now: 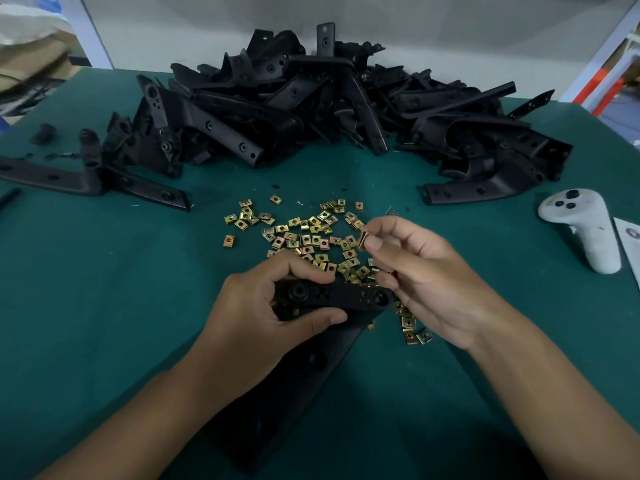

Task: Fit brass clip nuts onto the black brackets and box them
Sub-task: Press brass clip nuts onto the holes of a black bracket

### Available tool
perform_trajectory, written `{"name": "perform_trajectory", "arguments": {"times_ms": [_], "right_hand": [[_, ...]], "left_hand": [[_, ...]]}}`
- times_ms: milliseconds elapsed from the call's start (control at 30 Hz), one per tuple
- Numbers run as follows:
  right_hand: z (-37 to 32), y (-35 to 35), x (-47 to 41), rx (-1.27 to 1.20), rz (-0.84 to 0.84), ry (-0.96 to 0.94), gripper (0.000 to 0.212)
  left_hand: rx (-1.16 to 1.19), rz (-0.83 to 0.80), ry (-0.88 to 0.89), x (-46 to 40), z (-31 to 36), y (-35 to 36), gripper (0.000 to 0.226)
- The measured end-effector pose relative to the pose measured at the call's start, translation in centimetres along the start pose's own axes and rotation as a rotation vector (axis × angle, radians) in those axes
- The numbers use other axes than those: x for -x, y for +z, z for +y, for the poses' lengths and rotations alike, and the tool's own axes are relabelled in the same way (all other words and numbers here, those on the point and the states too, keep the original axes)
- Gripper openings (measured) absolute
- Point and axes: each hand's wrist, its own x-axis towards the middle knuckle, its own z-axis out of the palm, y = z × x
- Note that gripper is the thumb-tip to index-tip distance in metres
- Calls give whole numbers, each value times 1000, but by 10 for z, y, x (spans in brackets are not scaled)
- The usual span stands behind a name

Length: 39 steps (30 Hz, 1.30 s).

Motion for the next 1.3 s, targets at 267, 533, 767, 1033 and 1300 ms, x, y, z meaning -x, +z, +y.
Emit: {"name": "perform_trajectory", "arguments": {"times_ms": [267,533,767,1033,1300], "right_hand": [[4,-1,4,166,-68,-43,10],[3,-5,4,227,-74,-68,12],[4,-8,6,280,-72,-102,18],[0,-7,11,498,-37,-281,23],[1,-3,12,455,-38,-343,23]], "left_hand": [[19,53,42,-1,1,0,27],[-45,75,91,-1,2,0,27],[-62,115,47,-1,1,-2,29],[0,102,-38,0,0,-3,33],[62,56,-67,-4,0,-7,32]]}}
